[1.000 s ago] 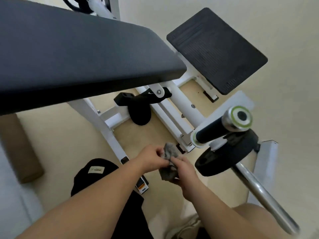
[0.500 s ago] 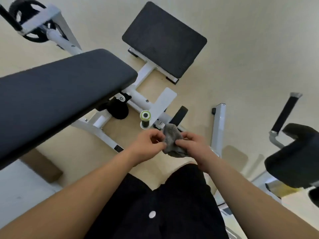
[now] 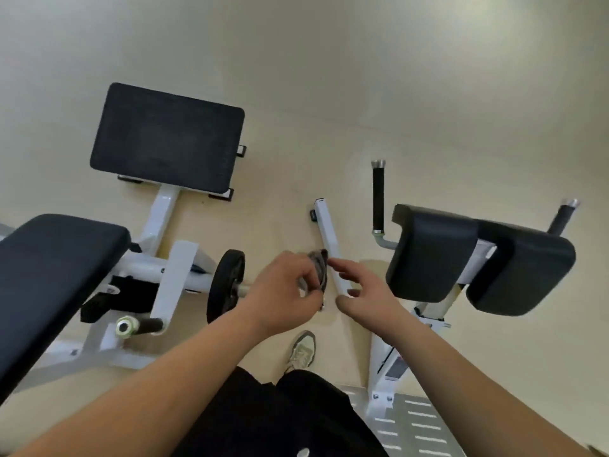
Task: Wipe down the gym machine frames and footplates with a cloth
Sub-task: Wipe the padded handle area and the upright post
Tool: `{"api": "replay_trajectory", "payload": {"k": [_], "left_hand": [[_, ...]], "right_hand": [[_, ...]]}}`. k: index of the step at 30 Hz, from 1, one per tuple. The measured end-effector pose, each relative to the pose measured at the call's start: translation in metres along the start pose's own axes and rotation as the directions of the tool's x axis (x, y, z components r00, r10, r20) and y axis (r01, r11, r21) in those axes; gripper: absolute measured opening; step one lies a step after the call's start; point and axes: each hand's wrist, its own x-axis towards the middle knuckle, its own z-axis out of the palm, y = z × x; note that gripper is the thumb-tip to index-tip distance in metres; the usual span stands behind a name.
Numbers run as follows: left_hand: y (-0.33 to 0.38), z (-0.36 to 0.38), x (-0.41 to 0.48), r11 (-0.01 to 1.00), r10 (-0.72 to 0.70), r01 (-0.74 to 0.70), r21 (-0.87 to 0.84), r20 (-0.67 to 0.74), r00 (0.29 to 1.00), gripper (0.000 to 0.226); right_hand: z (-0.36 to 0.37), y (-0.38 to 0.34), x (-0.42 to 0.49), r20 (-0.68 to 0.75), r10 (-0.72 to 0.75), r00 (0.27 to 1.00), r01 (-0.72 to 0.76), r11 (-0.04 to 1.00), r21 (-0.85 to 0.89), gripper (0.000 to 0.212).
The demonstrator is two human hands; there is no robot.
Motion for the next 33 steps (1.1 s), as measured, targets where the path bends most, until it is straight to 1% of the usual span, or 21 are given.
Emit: {"api": "replay_trajectory", "payload": {"k": [1,2,3,4,6,7,8,9,11,13,15,18,19,20,22,23,24,27,29,31,33], "left_hand": [[0.011,0.006,0.01,0.998,0.061,-0.062,0.033,0.02,0.998,0.018],[0.02,0.011,0.019,0.991,0.117,-0.119,0.054,0.049,0.992,0.018],[0.03,0.016,0.028,0.982,0.169,-0.175,0.064,0.086,0.982,0.017],[0.039,0.02,0.036,0.973,0.21,-0.22,0.068,0.127,0.969,0.015],[0.053,0.029,0.05,0.949,0.283,-0.304,0.086,0.198,0.939,0.01],[0.058,0.034,0.058,0.929,0.323,-0.354,0.105,0.234,0.917,0.009],[0.064,0.039,0.066,0.906,0.357,-0.403,0.127,0.279,0.891,0.011],[0.072,0.044,0.073,0.884,0.382,-0.444,0.145,0.322,0.866,0.013],[0.088,0.058,0.086,0.864,0.4,-0.482,0.149,0.378,0.835,0.017],[0.108,0.077,0.096,0.874,0.391,-0.472,0.113,0.411,0.824,0.017],[0.127,0.097,0.107,0.878,0.387,-0.468,0.102,0.425,0.818,0.015],[0.158,0.132,0.131,0.83,0.409,-0.539,0.144,0.498,0.764,0.011],[0.168,0.144,0.14,0.807,0.417,-0.567,0.163,0.521,0.744,0.011],[0.178,0.155,0.148,0.799,0.418,-0.578,0.165,0.538,0.732,0.01],[0.196,0.177,0.163,0.812,0.406,-0.565,0.146,0.554,0.727,0.008],[0.203,0.187,0.17,0.827,0.391,-0.546,0.137,0.558,0.732,0.008],[0.209,0.196,0.177,0.845,0.375,-0.521,0.124,0.558,0.74,0.008],[0.223,0.216,0.202,0.869,0.328,-0.473,0.144,0.547,0.77,0.011],[0.228,0.227,0.222,0.883,0.305,-0.442,0.158,0.525,0.795,0.007],[0.23,0.236,0.242,0.938,0.257,-0.337,0.086,0.48,0.839,0.003],[0.227,0.243,0.263,0.978,0.171,-0.206,0.031,0.447,0.878,0.008]], "right_hand": [[-0.007,0.002,-0.002,0.004,-0.005,1.0,0.005,1.0,0.02,0.061],[-0.013,0.006,-0.003,-0.026,-0.014,1.0,0.016,0.999,0.044,0.054],[-0.018,0.011,-0.004,-0.09,-0.018,0.996,0.025,0.997,0.066,0.049],[-0.024,0.017,-0.005,-0.164,-0.011,0.986,0.029,0.994,0.107,0.051],[-0.036,0.031,-0.012,-0.253,0.015,0.967,0.036,0.98,0.197,0.066],[-0.043,0.038,-0.017,-0.269,0.005,0.963,0.051,0.978,0.202,0.074],[-0.049,0.044,-0.024,-0.29,-0.011,0.957,0.064,0.983,0.174,0.076],[-0.057,0.051,-0.031,-0.329,-0.039,0.944,0.086,0.988,0.128,0.072],[-0.071,0.066,-0.042,-0.441,-0.074,0.894,0.111,0.992,0.059,0.049],[-0.089,0.08,-0.056,-0.53,-0.024,0.848,0.072,0.995,0.071,0.032],[-0.107,0.093,-0.07,-0.575,0.028,0.818,0.051,0.991,0.121,0.034],[-0.142,0.112,-0.085,-0.587,0.022,0.809,0.093,0.982,0.165,0.057],[-0.155,0.117,-0.088,-0.572,0.02,0.82,0.098,0.98,0.175,0.056],[-0.168,0.124,-0.089,-0.562,0.021,0.827,0.097,0.979,0.18,0.048],[-0.197,0.139,-0.09,-0.582,0.04,0.812,0.074,0.982,0.171,0.019],[-0.212,0.145,-0.09,-0.592,0.061,0.804,0.052,0.984,0.172,0.009],[-0.226,0.15,-0.091,-0.593,0.082,0.801,0.032,0.983,0.179,0.008],[-0.267,0.156,-0.093,-0.558,0.115,0.822,0.021,0.973,0.23,0.02],[-0.293,0.157,-0.086,-0.509,0.138,0.85,0.004,0.963,0.269,0.018],[-0.315,0.16,-0.072,-0.494,0.169,0.853,-0.026,0.959,0.283,0.016],[-0.332,0.165,-0.053,-0.511,0.233,0.828,-0.086,0.952,0.294,0.02]]}}
